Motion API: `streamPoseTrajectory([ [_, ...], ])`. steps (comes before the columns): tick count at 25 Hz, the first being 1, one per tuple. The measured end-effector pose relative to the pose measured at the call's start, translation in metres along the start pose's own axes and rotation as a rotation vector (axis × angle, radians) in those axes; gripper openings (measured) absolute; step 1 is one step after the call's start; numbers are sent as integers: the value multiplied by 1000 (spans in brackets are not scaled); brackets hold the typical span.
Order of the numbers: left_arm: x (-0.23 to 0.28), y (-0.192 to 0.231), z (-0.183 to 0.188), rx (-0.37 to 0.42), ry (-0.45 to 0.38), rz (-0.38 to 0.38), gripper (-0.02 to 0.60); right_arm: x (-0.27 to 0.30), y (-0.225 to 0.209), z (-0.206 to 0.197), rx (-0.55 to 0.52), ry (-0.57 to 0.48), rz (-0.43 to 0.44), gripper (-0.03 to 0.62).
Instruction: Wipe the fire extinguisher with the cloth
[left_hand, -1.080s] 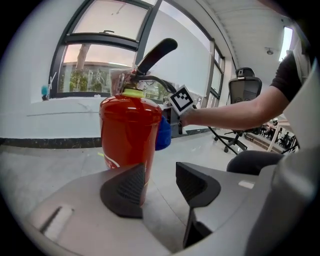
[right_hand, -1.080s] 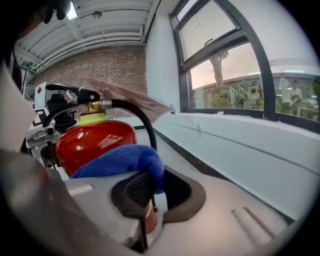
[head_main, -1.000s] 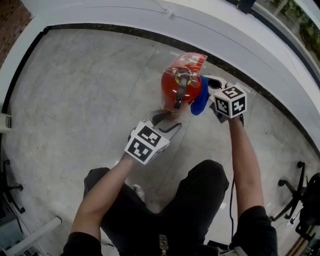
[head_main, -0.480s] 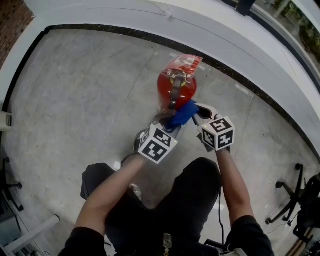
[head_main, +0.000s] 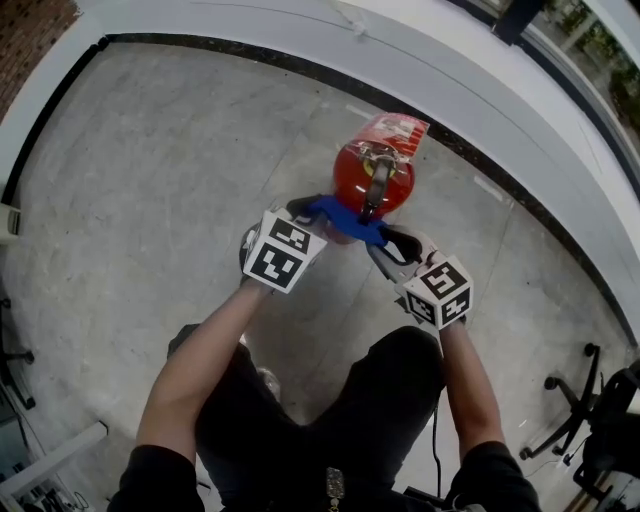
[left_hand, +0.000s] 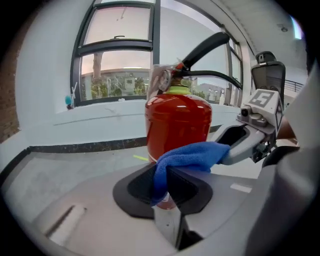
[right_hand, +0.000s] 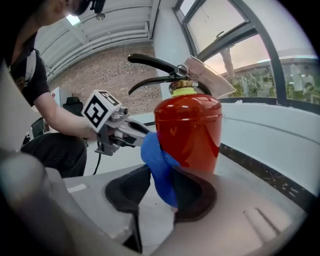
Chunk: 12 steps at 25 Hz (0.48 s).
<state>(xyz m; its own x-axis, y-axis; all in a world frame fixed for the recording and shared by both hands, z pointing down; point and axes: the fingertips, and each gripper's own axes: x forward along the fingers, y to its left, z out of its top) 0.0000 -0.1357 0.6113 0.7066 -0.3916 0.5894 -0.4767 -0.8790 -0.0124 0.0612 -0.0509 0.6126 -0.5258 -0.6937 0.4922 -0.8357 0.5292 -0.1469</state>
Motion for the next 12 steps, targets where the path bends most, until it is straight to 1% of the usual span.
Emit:
streamPoseTrajectory([
  [2,2,22,11,-1,-48,31,55,2,8,3,-7,-21,34,179],
  [3,4,32,19,2,-77,35,55,3,10,4,-12,-23,44,189],
  [6,17,48,46,43,-141,6,54,4,16,3,-22,-16,48,190],
  [9,32,57,60,83,-167,-36,54,0,19,0,-27,-13,38,190],
  [12,52,62,67,76,-183,-80,54,-10,12,-8,-15,-10,5,190],
])
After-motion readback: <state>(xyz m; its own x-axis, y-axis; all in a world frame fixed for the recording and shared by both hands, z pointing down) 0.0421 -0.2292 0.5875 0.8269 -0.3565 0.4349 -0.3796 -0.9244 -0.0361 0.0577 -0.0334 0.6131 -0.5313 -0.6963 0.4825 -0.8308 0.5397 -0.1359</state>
